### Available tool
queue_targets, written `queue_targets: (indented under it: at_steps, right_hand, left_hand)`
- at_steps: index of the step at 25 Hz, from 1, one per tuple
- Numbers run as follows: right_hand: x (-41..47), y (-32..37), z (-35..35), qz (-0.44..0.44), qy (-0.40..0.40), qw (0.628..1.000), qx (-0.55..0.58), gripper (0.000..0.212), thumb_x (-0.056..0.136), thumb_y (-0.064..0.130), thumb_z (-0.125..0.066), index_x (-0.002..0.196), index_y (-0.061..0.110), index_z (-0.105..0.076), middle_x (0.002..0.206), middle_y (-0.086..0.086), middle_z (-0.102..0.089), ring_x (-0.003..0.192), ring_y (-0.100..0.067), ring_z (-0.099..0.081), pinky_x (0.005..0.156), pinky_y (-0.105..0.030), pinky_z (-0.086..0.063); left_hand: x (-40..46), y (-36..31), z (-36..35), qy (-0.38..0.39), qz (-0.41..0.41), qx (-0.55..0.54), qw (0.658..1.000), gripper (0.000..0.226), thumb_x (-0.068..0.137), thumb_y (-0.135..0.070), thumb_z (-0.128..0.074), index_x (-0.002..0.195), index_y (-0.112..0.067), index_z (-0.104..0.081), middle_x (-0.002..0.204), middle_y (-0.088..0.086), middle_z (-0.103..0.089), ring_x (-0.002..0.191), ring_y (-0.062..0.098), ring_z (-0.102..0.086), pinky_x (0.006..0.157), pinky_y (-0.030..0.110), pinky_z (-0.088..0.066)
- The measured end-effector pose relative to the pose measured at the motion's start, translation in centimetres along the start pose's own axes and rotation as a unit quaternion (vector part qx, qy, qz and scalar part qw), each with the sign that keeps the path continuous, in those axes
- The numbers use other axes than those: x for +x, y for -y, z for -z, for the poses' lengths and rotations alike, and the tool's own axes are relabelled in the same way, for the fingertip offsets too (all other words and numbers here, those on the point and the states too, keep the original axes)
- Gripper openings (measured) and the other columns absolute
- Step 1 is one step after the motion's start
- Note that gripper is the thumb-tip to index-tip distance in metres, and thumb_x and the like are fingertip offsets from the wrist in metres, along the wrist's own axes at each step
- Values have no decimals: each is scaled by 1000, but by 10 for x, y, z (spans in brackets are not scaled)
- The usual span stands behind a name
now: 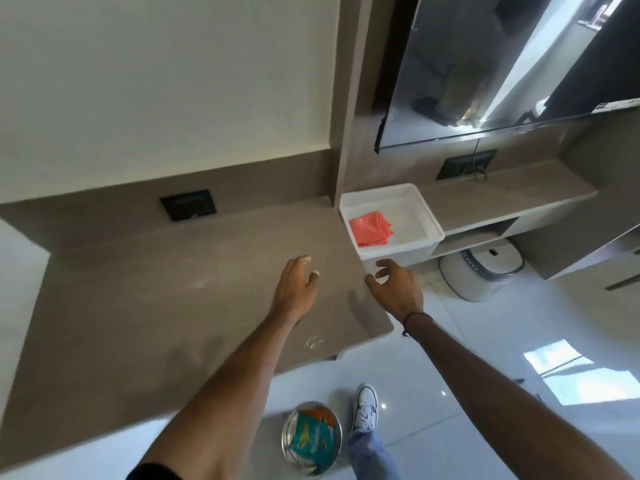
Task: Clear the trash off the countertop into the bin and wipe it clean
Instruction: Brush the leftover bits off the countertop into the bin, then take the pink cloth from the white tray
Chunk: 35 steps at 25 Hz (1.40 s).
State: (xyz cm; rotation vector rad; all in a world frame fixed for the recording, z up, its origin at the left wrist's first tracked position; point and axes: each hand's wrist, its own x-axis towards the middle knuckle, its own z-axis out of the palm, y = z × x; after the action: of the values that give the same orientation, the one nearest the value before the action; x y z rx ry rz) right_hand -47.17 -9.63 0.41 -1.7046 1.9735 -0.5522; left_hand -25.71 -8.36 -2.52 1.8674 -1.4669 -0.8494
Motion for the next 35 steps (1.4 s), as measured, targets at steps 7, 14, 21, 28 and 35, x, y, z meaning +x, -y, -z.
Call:
queue_targets:
  at_steps: [7,14,21,28,35]
  right_hand:
    - [167,-49,-10,-56,41,997,20,62,82,41,-67,136,14,-54,123,-4,-71,110,-26,-68,90,-37,-55]
    - [292,-66,-42,-66,163,984,-31,73,78,39,-70,139,11,-41,137,-14,-55,121,-37,-58,93,-44,-50]
    - [330,-77,-55,-72,241,968,-18,49,83,23,-59,132,17,-57,121,-12,-67,111,-34,-64,86,-34,-52]
    - [257,-56,-15,-45,234,960,145,8,75,28,-75,71,22,-71,64,9,-66,54,-5,-57,51,-16,-46]
    - [146,9,-63,10,331,942,47,21,70,33,-74,78,13,-72,63,7,-64,66,-16,-62,52,-21,-47]
  left_hand:
    - [140,-38,-94,8,-40,73,996,35,100,-25,-55,132,-13,-60,134,7,-67,127,27,-61,109,43,-50]
    - [251,-64,-164,80,-86,364,924,52,91,-24,-66,140,-14,-49,133,7,-67,128,29,-54,110,44,-39]
    - [277,-71,-175,103,-99,361,922,30,84,-11,-64,113,-12,-57,113,10,-72,105,31,-65,99,40,-47]
    - [190,-70,-99,83,32,-52,995,27,77,-11,-72,100,-19,-61,92,-2,-70,86,17,-69,76,32,-58]
    - [96,5,-25,55,113,-4,992,17,77,-8,-73,94,-9,-69,90,10,-75,80,21,-67,83,49,-58]
